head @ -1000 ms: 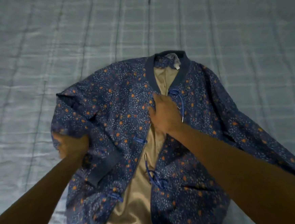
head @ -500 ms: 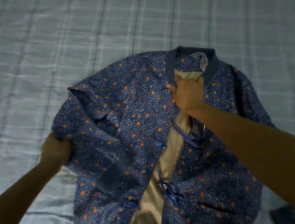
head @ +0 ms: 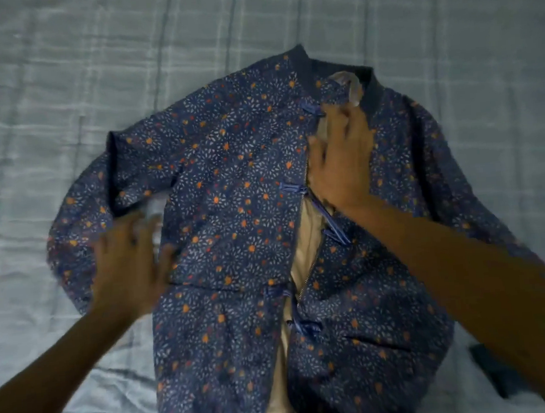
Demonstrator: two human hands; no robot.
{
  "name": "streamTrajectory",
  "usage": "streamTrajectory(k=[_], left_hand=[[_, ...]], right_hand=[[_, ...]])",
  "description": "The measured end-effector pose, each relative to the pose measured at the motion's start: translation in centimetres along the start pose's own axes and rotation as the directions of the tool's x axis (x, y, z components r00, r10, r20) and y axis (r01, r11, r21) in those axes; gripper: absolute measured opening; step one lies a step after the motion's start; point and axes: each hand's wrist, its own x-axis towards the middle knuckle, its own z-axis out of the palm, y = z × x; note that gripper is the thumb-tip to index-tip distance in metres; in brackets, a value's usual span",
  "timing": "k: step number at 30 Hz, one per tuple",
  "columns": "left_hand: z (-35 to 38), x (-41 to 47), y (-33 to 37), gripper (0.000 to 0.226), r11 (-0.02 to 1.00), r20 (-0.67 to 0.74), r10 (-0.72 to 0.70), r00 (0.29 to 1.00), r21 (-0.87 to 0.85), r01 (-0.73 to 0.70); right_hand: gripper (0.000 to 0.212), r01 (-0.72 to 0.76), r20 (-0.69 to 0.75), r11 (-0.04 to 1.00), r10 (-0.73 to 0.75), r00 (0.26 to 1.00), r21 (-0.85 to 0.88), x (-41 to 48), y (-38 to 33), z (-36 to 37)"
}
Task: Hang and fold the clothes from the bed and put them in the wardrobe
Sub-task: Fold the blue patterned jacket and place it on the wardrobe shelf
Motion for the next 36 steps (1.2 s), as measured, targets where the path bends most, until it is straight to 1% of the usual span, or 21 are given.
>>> streamTrajectory(k=[2,3,5,6,8,11,13,14,15,17,19,20,21,23,24,26,28,29,32,34,36], left_hand=[[-0.3,-2.2,6.4,0.059,0.950,0.092,0.299,0.950,-0.122,-0.287],[1.2,-4.0,7.3,0.064,0.925,0.191,0.379,0.905,-0.077,-0.371],[4.4,-6.8,8.3,0.074,0.931,0.426,0.344,0.836,-0.037,-0.364],[5.9,-7.7,8.5,0.079,0.939,0.467,0.306,0.830,-0.005,-0.344],[7.3,-8.8,8.8,0.082,0.942,0.454,0.293,0.841,0.014,-0.336],[6.9,-8.3,8.1,0.078,0.938,0.446,0.321,0.835,-0.028,-0.346],[5.3,-8.2,8.3,0.074,0.935,0.503,0.325,0.801,-0.044,-0.352],[4.7,-8.8,8.5,0.072,0.917,0.465,0.372,0.803,-0.052,-0.395],[4.2,-9.7,8.7,0.068,0.891,0.406,0.436,0.803,-0.069,-0.448],[4.1,-12.2,8.7,0.060,0.804,0.300,0.587,0.752,-0.112,-0.583],[4.5,-15.3,9.3,0.058,0.725,0.266,0.686,0.678,-0.166,-0.669],[4.7,-16.7,9.9,0.056,0.736,0.277,0.675,0.684,-0.196,-0.648],[4.9,-17.9,10.8,0.057,0.788,0.292,0.616,0.732,-0.233,-0.570],[5.0,-19.4,13.4,0.062,0.915,0.360,0.364,0.859,-0.309,-0.259],[5.0,-19.7,14.7,0.061,0.936,0.410,0.218,0.886,-0.344,-0.071],[5.2,-19.6,16.6,0.058,0.866,0.504,-0.019,0.864,-0.423,0.266],[5.0,-19.4,17.7,0.055,0.668,0.611,-0.088,0.787,-0.550,0.502],[5.2,-19.4,17.8,0.060,0.607,0.657,-0.072,0.751,-0.568,0.556],[4.9,-20.3,17.9,0.087,0.709,0.731,-0.034,0.681,-0.463,0.532],[4.3,-20.9,18.4,0.069,0.770,0.743,-0.060,0.666,-0.390,0.505],[3.4,-21.2,19.1,0.041,0.765,0.741,-0.114,0.662,-0.360,0.535]], right_hand=[[0.046,-0.111,0.032,0.992,0.113,0.993,-0.059,-5.9,0.6,-0.7],[0.050,-0.168,0.087,0.979,0.178,0.980,-0.112,-8.6,1.0,-1.1],[0.066,-0.211,0.308,0.951,0.276,0.911,-0.226,-13.5,1.7,-1.9],[0.076,-0.178,0.436,0.944,0.290,0.852,-0.278,-15.8,1.8,-2.1],[0.086,-0.066,0.584,0.942,0.258,0.769,-0.329,-19.0,2.1,-1.8],[0.076,-0.053,0.625,0.949,0.245,0.741,-0.309,-19.8,2.0,-1.6],[0.072,-0.040,0.613,0.959,0.211,0.761,-0.280,-19.7,1.7,-2.1],[0.072,-0.058,0.577,0.967,0.195,0.793,-0.247,-20.0,1.4,-2.6],[0.073,-0.102,0.501,0.974,0.192,0.844,-0.201,-20.5,0.9,-3.2],[0.068,-0.230,0.282,0.970,0.243,0.928,-0.078,-22.6,-0.3,-4.5],[0.060,-0.340,0.140,0.940,0.337,0.931,-0.004,-26.2,-1.4,-5.4],[0.056,-0.382,0.127,0.924,0.379,0.917,0.002,-28.3,-1.7,-5.7],[0.053,-0.408,0.131,0.913,0.405,0.905,-0.007,-30.4,-1.8,-6.0],[0.047,-0.391,0.153,0.919,0.393,0.907,-0.045,-34.0,-1.3,-6.5],[0.045,-0.361,0.158,0.930,0.368,0.916,-0.071,-35.4,-0.9,-6.7],[0.041,-0.316,0.125,0.939,0.332,0.935,-0.133,-37.1,0.0,-7.1],[0.040,-0.362,0.072,0.920,0.375,0.924,-0.150,-37.9,0.3,-7.5],[0.040,-0.404,0.057,0.907,0.413,0.909,-0.119,-38.1,0.3,-7.5],[0.040,-0.522,0.057,0.840,0.519,0.853,0.150,-38.6,-0.1,-7.7],[0.040,-0.523,0.053,0.814,0.528,0.848,0.254,-38.8,-0.7,-8.1],[0.040,-0.521,0.065,0.809,0.525,0.849,0.273,-38.8,-0.8,-8.7]])
